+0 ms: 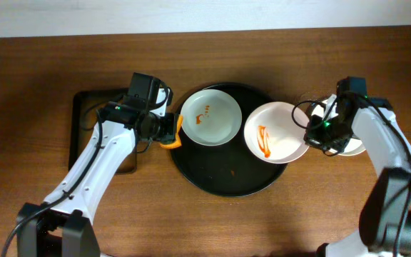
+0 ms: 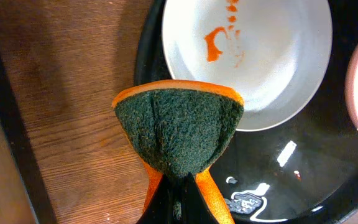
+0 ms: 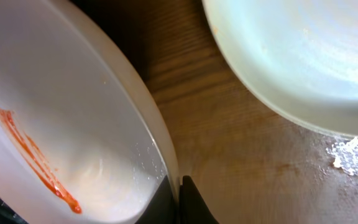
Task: Clean dirty plates on tray and stack at the side
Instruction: 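Release the plate at the right side and grasp the pink-rimmed plate, then scrub the pink-rimmed plate with the sponge while the right gripper holds it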
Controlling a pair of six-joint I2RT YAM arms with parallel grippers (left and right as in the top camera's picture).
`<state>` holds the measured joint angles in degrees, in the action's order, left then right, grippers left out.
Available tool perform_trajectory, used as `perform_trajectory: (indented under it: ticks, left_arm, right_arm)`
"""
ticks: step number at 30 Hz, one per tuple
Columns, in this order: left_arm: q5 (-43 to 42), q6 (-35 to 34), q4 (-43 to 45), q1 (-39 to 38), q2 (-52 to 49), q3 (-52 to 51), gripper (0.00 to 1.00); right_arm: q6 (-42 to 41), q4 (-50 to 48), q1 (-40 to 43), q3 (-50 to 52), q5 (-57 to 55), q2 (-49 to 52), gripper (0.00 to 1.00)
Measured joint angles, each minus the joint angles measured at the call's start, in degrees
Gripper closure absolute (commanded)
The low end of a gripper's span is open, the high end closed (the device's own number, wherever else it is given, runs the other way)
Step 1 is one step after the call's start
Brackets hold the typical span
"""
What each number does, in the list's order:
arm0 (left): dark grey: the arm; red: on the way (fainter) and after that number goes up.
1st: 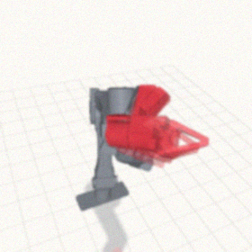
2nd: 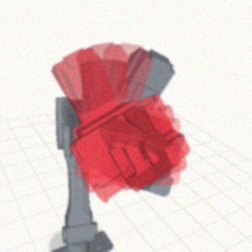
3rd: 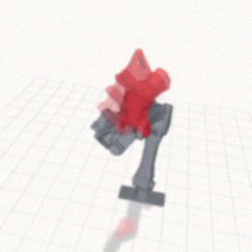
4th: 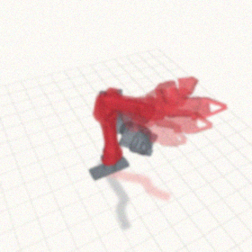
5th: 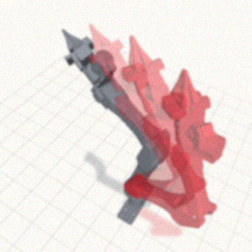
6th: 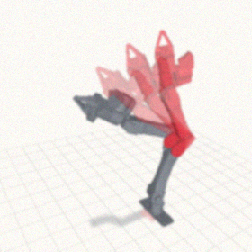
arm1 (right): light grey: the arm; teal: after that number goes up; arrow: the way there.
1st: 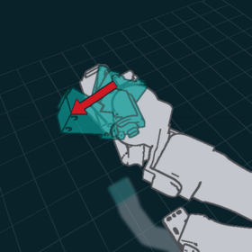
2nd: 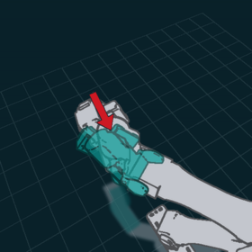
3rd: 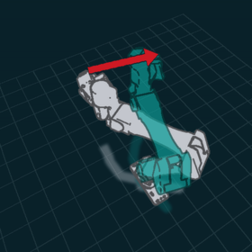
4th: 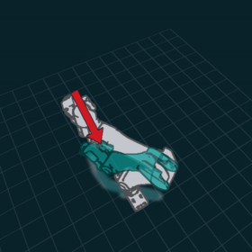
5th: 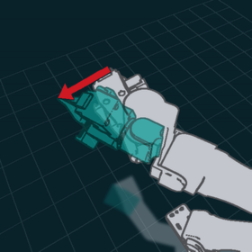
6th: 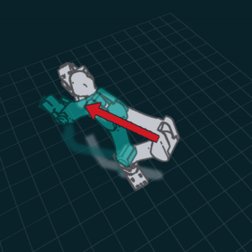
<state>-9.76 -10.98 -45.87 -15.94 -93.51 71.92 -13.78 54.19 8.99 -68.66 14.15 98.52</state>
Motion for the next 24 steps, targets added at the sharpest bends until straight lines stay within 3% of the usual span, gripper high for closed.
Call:
perform_trajectory:
  ticks: [5,13,18,24]
  left_arm:
    - [-5.8,0.0,0.0,-0.7,0.0,0.0,1.0]
    - [-9.2,-3.7,1.0,-10.9,0.0,0.0,1.0]
    - [-9.6,-11.9,2.4,-16.1,-1.2,0.0,1.0]
    - [-11.5,-16.9,9.1,-21.0,-8.0,0.0,1.0]
  right_arm:
    - [-2.5,7.5,-9.6,-0.4,-5.6,-2.6,0.96]
    - [-12.7,8.0,-23.5,-0.3,-9.2,-2.3,0.96]
    - [-15.9,8.0,-25.0,-0.3,-9.2,-2.0,0.96]
    - [-16.2,8.7,-25.0,-0.3,-9.2,-1.9,0.96]
